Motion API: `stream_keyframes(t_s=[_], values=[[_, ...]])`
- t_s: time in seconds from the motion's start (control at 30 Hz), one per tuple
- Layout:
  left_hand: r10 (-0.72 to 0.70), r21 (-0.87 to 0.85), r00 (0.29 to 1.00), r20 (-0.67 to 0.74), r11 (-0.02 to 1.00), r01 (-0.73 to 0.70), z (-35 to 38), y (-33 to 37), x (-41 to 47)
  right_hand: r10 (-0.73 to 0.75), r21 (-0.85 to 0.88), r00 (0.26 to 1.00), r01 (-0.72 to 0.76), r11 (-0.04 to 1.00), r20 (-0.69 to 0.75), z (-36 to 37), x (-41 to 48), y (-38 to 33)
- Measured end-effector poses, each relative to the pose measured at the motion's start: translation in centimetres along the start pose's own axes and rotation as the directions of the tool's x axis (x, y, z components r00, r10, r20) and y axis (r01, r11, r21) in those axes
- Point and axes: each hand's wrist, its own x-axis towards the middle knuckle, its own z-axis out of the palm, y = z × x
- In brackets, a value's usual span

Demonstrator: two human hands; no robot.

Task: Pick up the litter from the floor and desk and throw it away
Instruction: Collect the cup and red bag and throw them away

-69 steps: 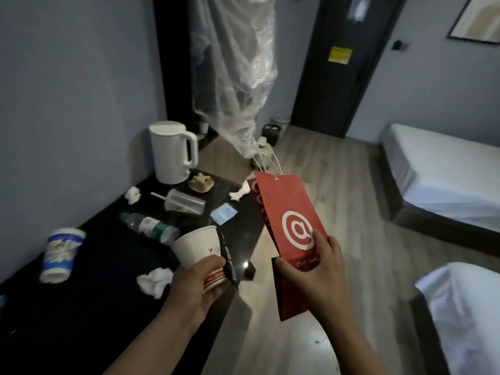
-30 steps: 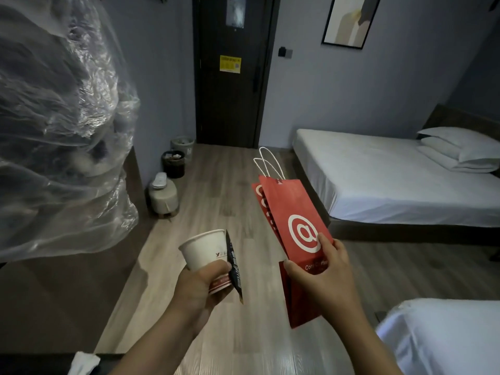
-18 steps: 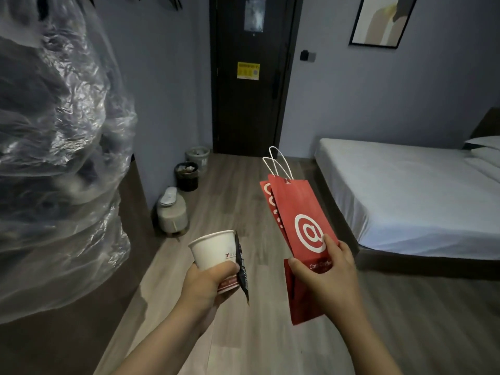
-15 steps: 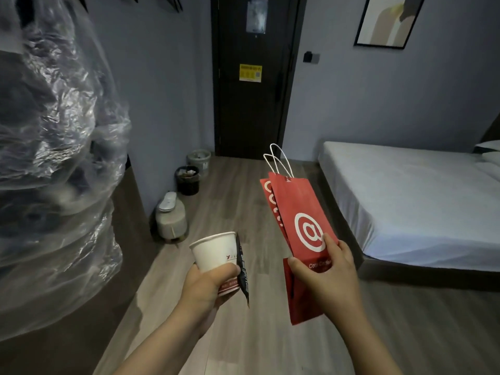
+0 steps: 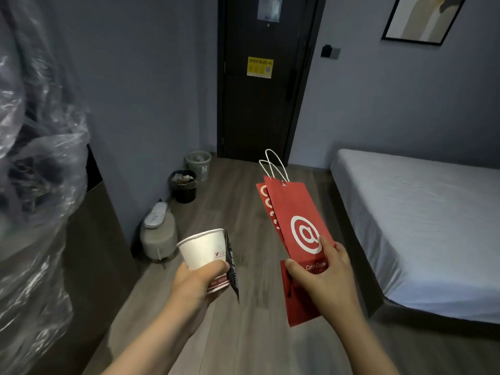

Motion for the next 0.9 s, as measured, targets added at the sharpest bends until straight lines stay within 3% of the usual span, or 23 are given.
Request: stream_keyframes(t_s=[0.47, 0.9], values=[[0.011, 0.005, 1.0, -0.018, 1.0, -0.011, 2.5, 7.7, 29.1, 0.03, -0.044, 0.998, -0.027, 0.999, 0.063, 12.0, 26.6, -4.4], [0.081, -0.044, 0.973, -0.218, 0.995, -0.092, 7.8, 10.8, 55.0, -0.103, 0.05, 0.975, 0.095, 0.994, 0.195, 21.5, 56.0, -5.0]])
